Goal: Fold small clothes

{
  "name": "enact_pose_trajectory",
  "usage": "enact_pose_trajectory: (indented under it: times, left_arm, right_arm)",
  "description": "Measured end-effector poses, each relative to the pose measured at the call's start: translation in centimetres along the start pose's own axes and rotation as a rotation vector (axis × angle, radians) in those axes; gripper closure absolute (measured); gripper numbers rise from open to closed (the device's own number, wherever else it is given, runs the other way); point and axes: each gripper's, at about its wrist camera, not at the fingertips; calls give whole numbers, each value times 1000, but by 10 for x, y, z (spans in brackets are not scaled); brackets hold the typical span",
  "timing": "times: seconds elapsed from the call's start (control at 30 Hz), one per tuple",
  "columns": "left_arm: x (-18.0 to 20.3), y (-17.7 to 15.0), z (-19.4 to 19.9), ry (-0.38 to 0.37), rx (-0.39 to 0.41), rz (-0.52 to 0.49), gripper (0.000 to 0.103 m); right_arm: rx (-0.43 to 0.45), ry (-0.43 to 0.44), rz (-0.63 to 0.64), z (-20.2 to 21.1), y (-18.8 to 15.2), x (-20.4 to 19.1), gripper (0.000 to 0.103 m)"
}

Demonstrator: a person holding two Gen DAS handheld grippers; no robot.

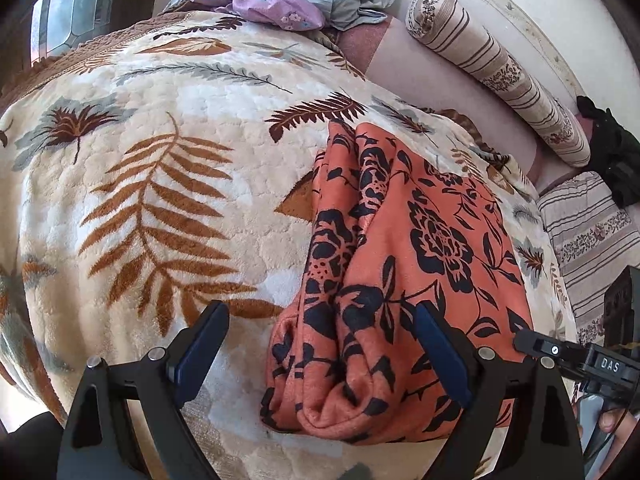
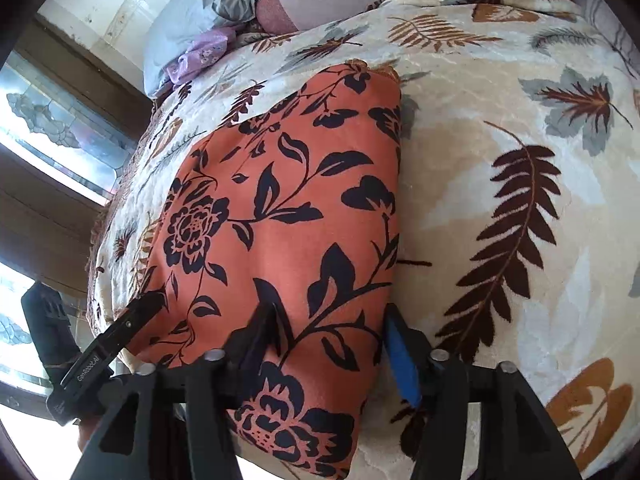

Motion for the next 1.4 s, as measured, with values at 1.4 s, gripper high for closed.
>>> enact_pose_trajectory:
  times: [1.4]
  left_arm:
    - [5, 0, -7, -20, -23, -17, 10]
  right_arm:
    - [67, 129, -129, 31, -12, 49, 41]
Point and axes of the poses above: each gripper's, at about its wrist camera, not at the fingertips, and z roughly against the way its jaws point, x to its right, y to its top, and after that the axes turned 11 degrees about -z, right-handed
